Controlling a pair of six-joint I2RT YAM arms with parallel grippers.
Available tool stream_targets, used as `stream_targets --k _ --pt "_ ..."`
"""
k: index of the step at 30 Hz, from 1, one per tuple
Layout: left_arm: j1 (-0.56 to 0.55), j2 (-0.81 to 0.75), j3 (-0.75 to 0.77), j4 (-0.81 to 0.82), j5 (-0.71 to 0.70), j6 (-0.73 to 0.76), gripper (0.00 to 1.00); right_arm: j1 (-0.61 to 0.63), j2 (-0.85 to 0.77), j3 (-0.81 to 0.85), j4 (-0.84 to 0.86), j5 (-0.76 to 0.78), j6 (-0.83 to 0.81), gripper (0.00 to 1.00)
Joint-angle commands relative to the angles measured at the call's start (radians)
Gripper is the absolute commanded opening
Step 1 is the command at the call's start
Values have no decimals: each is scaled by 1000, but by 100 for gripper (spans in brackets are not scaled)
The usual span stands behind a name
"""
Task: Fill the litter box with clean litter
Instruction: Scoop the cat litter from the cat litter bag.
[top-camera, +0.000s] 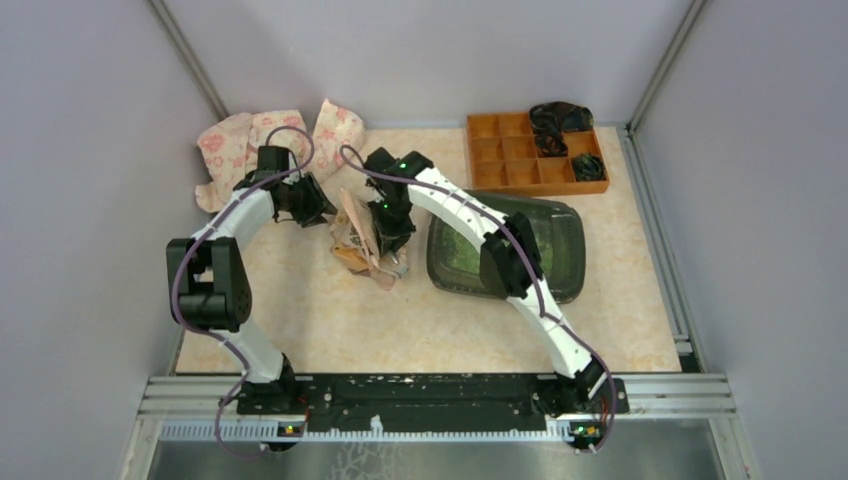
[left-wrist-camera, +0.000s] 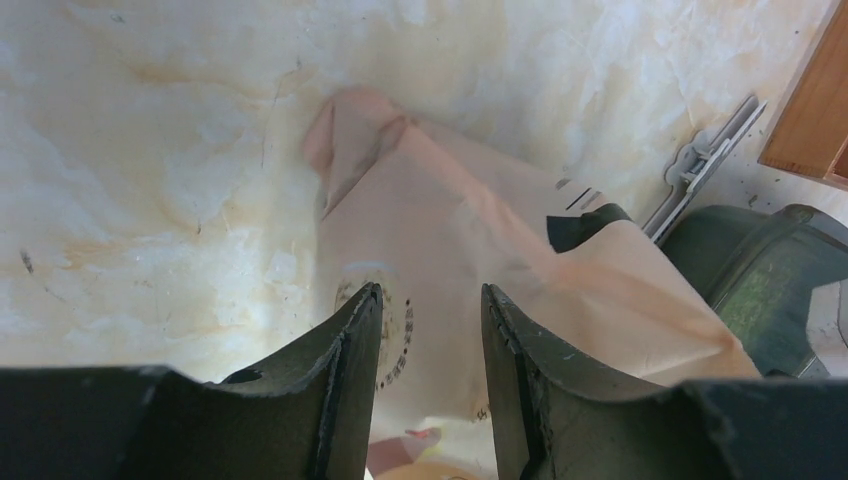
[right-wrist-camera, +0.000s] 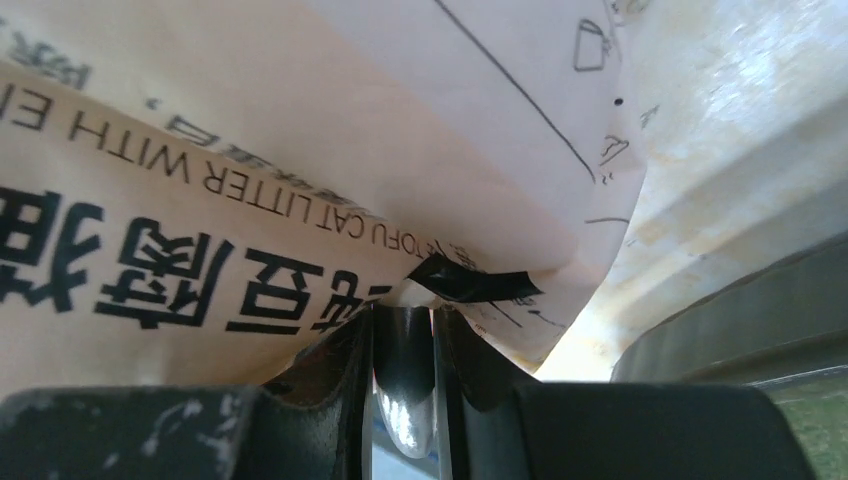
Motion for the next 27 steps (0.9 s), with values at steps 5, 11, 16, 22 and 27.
stream_targets --k 5,11,16,22,27 --pt "-6 -15 0 0 -32 30 47 72 -206 -206 352 495 -66 0" --pt "-5 -20 9 -21 -56 33 47 140 -381 -408 587 635 -204 0" --pt "-8 -25 17 -34 -77 30 47 180 -573 -664 799 683 -282 0" --pt "-7 -37 37 -55 -104 34 47 217 -764 -953 1021 705 -313 0" --pt "-7 -41 64 -81 -125 42 47 252 -834 -1041 1063 724 -343 0"
